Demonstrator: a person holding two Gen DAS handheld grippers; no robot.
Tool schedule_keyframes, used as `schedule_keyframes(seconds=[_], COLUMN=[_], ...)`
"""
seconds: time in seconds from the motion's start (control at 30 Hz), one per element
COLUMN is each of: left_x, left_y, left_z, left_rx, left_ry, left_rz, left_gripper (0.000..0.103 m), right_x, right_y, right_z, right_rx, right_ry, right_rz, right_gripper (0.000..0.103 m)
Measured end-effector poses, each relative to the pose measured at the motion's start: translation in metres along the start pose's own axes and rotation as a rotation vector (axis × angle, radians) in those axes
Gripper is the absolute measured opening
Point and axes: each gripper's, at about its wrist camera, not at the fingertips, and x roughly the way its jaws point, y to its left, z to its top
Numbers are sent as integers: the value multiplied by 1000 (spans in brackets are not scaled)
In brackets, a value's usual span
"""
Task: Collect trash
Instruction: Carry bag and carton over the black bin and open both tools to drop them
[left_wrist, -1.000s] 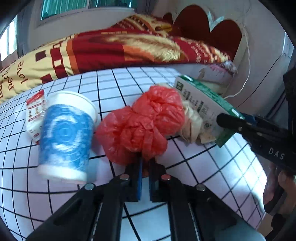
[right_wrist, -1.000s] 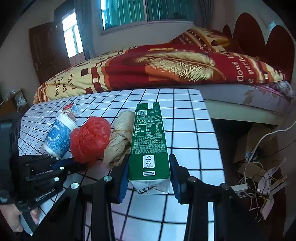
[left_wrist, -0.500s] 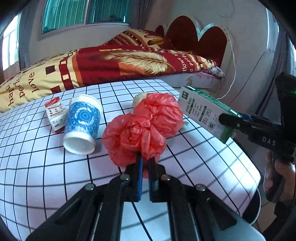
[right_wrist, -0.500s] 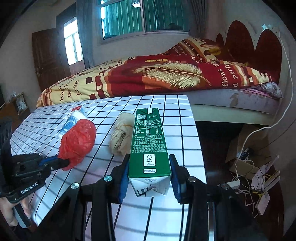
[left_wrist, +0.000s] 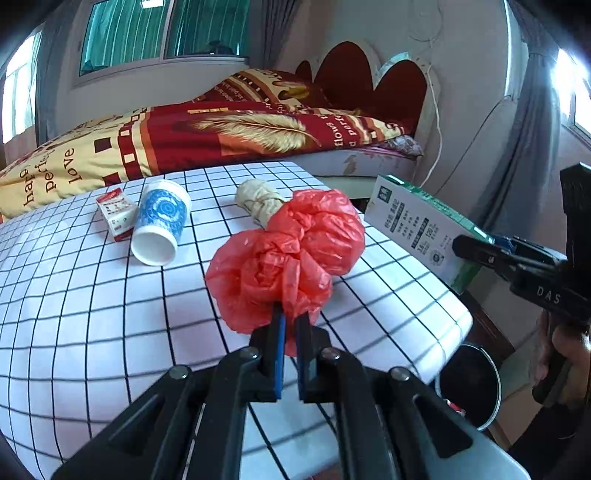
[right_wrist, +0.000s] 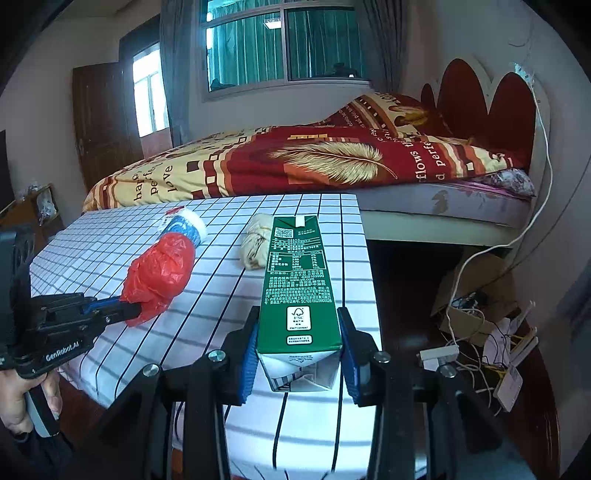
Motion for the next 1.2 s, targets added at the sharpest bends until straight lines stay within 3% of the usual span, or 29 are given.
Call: schedule_keyframes(seconds=[0.27,1.2], left_x=[-16,1], left_y=[-23,-138], left_z=[-13,-32], left_rx=[32,175], left_ry=[-16,23], left_rz=[-28,-210], left_gripper=[5,5], right_x=[-38,-114], right_y=[-13,-82], right_z=[-23,-89], right_rx=[30,126], right_ry=[-14,-9], right_rz=[-31,-214], right_gripper=[40,40])
